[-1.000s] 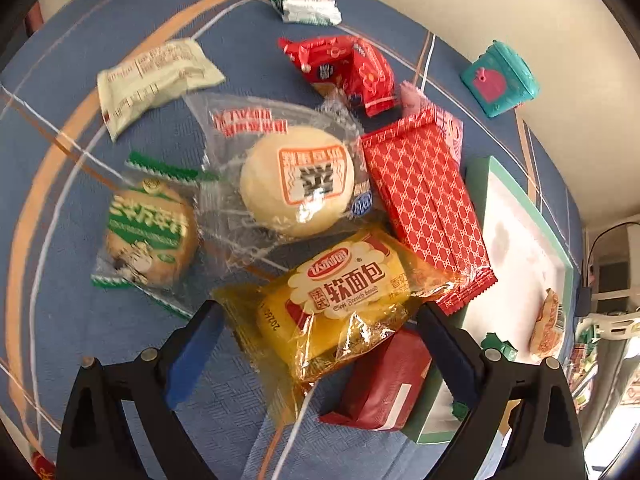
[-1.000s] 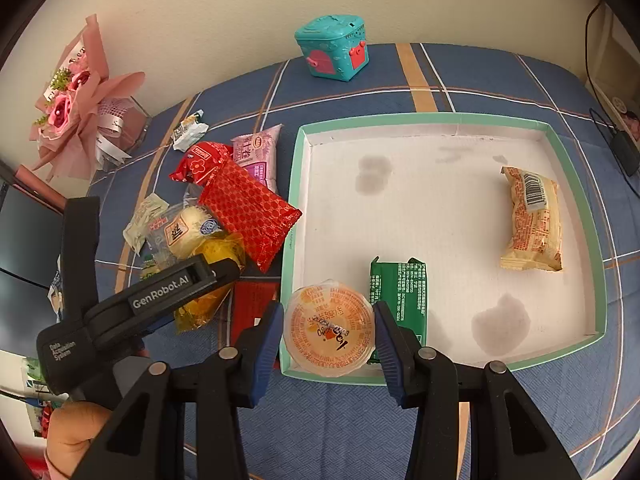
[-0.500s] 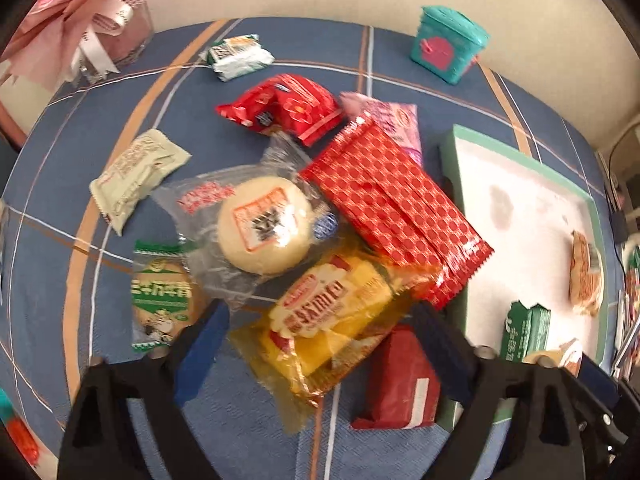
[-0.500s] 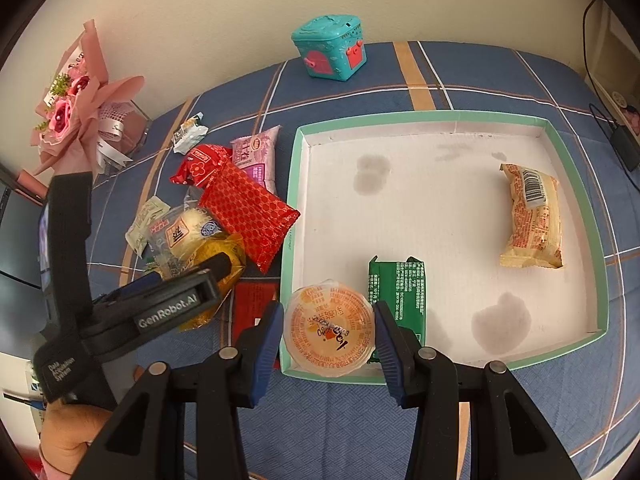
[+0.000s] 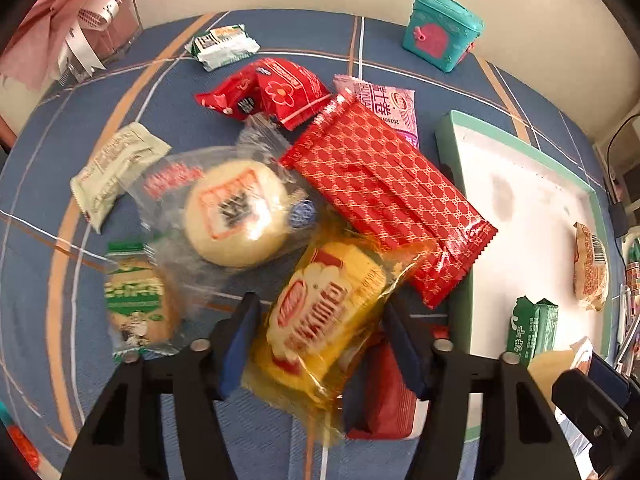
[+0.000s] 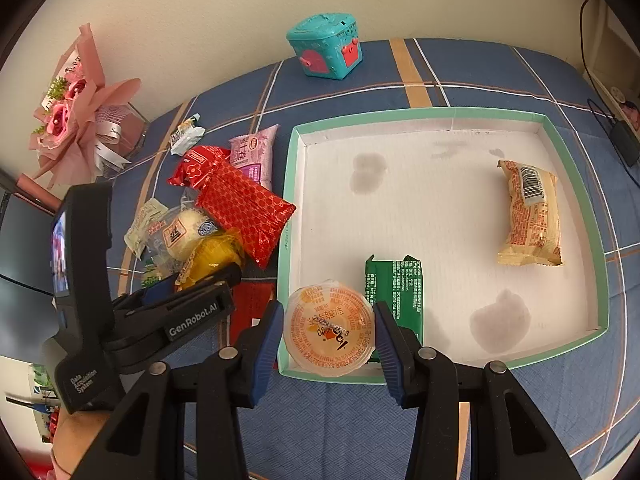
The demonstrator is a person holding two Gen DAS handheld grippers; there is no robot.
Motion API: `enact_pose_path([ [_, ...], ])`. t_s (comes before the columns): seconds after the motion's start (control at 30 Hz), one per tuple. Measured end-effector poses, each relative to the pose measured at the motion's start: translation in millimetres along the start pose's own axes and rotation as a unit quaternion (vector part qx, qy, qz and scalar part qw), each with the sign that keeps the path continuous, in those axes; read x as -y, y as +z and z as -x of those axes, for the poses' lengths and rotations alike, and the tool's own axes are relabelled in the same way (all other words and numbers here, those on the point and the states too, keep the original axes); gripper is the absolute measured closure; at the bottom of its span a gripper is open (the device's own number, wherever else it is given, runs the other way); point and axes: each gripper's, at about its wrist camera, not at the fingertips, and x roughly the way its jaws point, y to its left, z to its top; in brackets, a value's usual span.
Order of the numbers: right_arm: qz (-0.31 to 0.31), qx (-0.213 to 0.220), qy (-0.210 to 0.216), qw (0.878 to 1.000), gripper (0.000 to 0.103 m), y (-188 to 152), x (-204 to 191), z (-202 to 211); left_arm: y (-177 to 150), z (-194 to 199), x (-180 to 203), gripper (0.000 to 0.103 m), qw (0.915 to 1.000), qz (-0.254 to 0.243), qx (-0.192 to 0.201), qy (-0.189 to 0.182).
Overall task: Organize snacks
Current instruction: 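Grasp the yellow bread bag with the left tool while the right tool lowers the jelly cup, then carry the yellow bag into the tray and release it while the right tool releases the cup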
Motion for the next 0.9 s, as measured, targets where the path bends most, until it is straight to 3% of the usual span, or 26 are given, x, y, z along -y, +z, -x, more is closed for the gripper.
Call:
enact_pose_path([
  [0.23, -0.003, 0.000, 0.000, 1.000, 0.055, 1, 2, 0, -1, 18, 15, 0.061, 0.9999, -0.004, -0.004, 0.013],
  [0.5, -0.009, 0.003, 0.005, 1.000, 0.055, 3, 6, 2, 4, 68, 30, 0.062, 0.9990, -0.006, 0.042, 0.018],
  [0.63, -0.021, 0.010, -0.003, 1.000, 0.055, 4, 16, 6, 5, 86, 38, 0.062, 0.9980, -0.016, 0.062, 0.000],
  [0.9, -0.101, 0.034, -0.076, 0.991, 0.055, 8, 83, 22, -8, 98, 124, 0.062, 0.9890, -0.126, 0.073, -0.026],
])
